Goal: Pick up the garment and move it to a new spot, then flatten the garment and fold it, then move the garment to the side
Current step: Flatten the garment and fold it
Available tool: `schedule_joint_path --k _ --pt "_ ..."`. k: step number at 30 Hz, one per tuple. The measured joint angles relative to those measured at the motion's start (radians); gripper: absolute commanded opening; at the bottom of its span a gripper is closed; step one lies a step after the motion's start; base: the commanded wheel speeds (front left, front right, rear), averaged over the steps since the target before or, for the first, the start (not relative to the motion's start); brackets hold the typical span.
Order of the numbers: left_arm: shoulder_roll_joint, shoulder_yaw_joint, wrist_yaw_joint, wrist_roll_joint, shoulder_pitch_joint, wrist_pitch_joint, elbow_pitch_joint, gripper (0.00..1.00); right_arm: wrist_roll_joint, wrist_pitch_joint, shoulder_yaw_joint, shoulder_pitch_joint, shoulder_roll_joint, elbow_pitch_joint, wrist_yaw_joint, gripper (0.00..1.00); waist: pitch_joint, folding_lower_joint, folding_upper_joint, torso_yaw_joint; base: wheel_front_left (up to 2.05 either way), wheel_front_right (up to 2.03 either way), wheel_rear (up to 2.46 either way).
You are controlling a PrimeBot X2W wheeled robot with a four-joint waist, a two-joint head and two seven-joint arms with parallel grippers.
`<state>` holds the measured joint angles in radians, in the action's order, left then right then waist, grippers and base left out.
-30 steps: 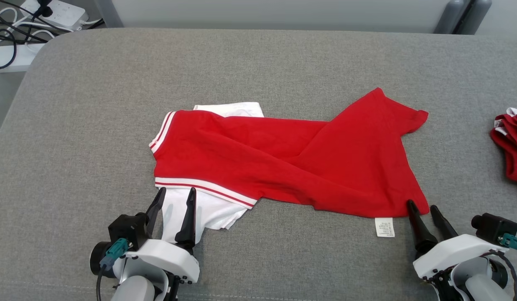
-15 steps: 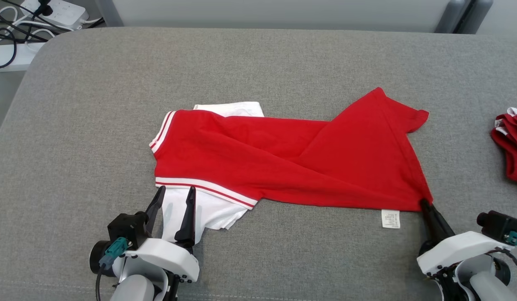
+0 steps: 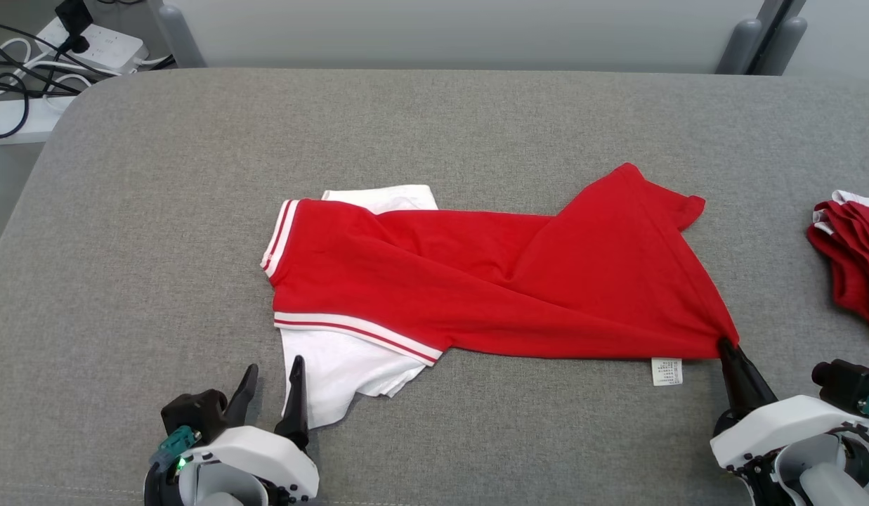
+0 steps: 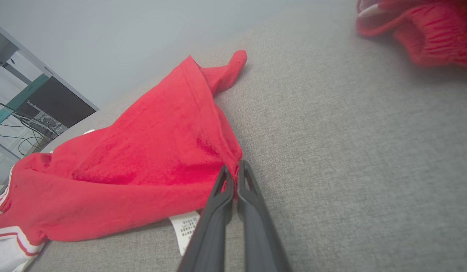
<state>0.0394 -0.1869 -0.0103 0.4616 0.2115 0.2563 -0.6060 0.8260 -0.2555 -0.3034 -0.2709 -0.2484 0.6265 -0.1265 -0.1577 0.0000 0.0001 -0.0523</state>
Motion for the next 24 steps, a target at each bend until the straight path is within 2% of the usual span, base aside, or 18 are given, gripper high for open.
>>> schedule_joint_path --k 10,16,24 --pt "0.000 -0.035 0.000 0.131 -0.005 0.000 -0.052 1.00 -0.001 0.000 -0.002 0.000 -0.001 -0.002 0.000 0.00 0.008 -0.0001 0.0000 -0.012 0.00 0.00 0.00" --pt "0.001 -0.092 0.027 0.170 -0.033 0.000 -0.071 1.00 -0.019 0.000 -0.001 0.000 -0.001 -0.002 0.000 0.00 0.021 0.0000 0.0000 -0.023 0.00 0.00 0.00" --pt "0.003 -0.134 0.028 0.211 -0.044 0.000 -0.092 1.00 -0.019 0.000 -0.007 0.000 0.001 0.000 0.000 0.00 0.037 0.0000 0.0000 -0.026 0.00 0.00 0.00"
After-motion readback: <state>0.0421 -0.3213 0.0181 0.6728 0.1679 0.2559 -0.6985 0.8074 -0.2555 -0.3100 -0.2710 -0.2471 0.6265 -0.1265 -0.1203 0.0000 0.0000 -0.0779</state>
